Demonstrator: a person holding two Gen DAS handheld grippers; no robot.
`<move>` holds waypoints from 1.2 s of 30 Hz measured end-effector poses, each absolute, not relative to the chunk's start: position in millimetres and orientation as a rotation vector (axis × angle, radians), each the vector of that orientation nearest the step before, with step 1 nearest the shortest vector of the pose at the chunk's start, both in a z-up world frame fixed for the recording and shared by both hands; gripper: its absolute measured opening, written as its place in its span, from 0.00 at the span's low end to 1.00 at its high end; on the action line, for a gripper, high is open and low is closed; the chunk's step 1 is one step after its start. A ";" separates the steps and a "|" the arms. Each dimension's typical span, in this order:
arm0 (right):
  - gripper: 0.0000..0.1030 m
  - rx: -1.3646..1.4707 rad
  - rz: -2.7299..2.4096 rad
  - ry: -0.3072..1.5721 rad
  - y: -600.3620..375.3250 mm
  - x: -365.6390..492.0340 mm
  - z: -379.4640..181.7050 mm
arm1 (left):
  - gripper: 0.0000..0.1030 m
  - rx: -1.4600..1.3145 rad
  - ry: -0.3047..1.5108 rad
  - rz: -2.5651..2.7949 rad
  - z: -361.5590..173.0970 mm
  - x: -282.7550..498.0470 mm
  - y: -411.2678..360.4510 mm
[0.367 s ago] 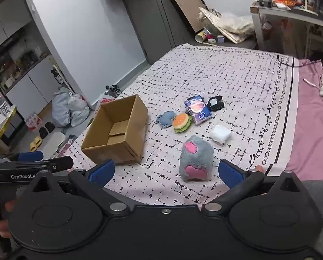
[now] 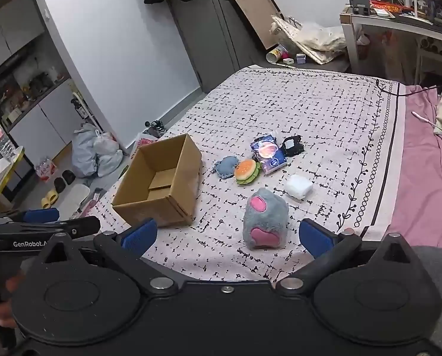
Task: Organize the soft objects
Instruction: 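Move the left gripper toward the grey plush mouse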
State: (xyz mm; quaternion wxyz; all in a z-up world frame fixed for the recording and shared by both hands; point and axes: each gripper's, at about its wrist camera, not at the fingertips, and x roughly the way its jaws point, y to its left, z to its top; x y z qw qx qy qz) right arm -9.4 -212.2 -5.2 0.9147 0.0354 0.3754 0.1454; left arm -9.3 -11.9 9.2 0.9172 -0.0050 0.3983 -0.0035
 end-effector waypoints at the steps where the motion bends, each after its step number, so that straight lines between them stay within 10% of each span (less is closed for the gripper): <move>1: 1.00 0.070 0.300 0.773 -225.8 -3.8 -5.1 | 0.99 -0.011 0.819 -0.008 9.6 -9.6 -12.5; 36: 1.00 0.036 0.283 0.780 -238.1 5.7 -1.0 | 0.99 -0.037 0.801 0.003 15.2 -12.9 -6.5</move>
